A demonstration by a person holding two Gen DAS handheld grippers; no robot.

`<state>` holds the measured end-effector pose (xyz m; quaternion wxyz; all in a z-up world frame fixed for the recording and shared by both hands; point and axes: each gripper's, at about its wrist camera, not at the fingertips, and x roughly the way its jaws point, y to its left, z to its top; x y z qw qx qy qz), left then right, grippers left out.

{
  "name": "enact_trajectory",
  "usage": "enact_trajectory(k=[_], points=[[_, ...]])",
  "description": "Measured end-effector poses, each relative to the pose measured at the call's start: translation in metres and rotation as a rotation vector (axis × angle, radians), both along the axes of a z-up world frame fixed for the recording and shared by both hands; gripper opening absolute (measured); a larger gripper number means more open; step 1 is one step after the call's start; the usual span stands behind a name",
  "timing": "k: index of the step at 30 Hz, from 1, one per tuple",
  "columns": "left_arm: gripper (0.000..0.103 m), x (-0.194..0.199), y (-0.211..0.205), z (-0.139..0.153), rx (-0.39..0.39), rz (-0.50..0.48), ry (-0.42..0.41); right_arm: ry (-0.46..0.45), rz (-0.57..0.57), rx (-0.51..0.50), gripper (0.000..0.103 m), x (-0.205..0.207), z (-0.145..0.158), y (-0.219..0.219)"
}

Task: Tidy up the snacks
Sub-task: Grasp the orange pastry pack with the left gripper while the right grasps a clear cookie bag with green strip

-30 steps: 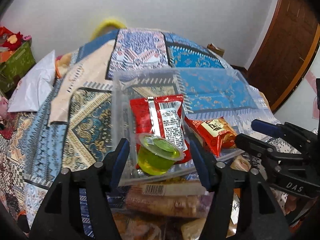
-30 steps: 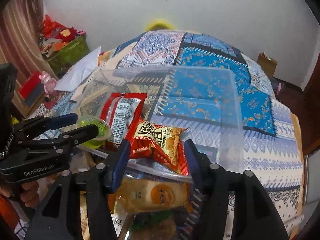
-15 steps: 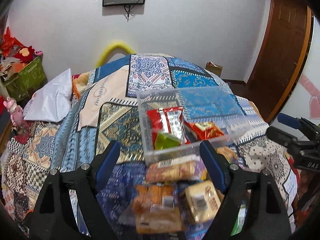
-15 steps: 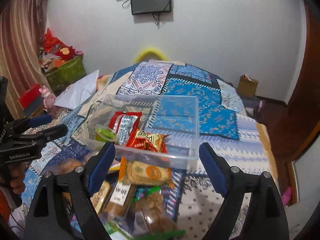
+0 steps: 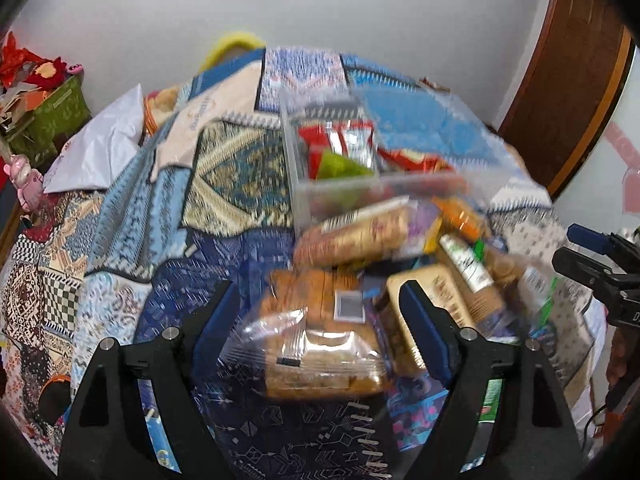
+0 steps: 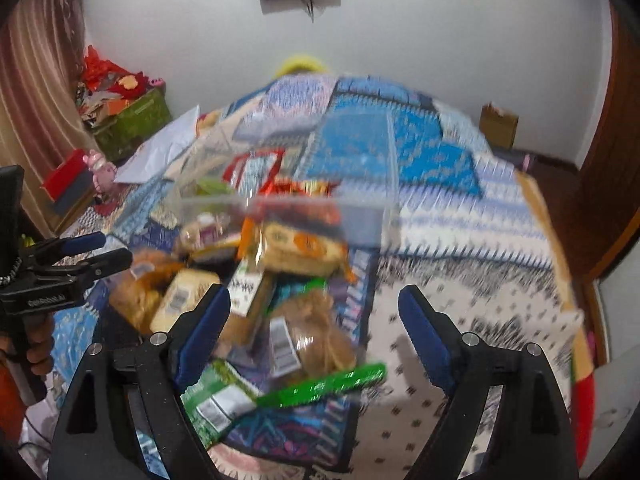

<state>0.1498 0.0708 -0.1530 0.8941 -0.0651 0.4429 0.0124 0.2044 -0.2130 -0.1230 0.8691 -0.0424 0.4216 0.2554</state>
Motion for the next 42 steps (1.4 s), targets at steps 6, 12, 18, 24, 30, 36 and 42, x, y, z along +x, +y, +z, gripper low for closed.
enact_trajectory(k=[6, 12, 18, 24, 30, 36, 42], points=[[0.082, 0.006, -0.001, -0.02, 0.029, 0.011, 0.032, 0.069, 0.012, -0.043, 0.084, -0.002, -0.029, 0.002], [0.084, 0.013, 0.008, -0.035, 0.003, 0.038, 0.062, 0.101, 0.008, -0.057, 0.084, -0.004, -0.044, 0.0], [0.084, 0.018, 0.009, -0.043, -0.016, 0.054, 0.065, 0.135, 0.009, -0.006, 0.072, 0.0, -0.05, -0.003], [0.079, 0.013, 0.009, -0.042, -0.01, 0.065, 0.033, 0.14, 0.004, 0.019, 0.066, -0.003, -0.049, -0.008], [0.062, 0.0, 0.004, -0.027, 0.007, 0.03, -0.003, 0.11, 0.006, 0.008, 0.063, -0.007, -0.039, -0.012], [0.061, -0.011, 0.008, -0.014, -0.018, 0.038, -0.03, 0.079, -0.007, 0.022, 0.062, -0.01, -0.026, -0.015], [0.061, -0.02, 0.01, 0.005, -0.014, 0.046, -0.073, 0.043, -0.022, 0.039, 0.062, -0.012, -0.009, -0.022]])
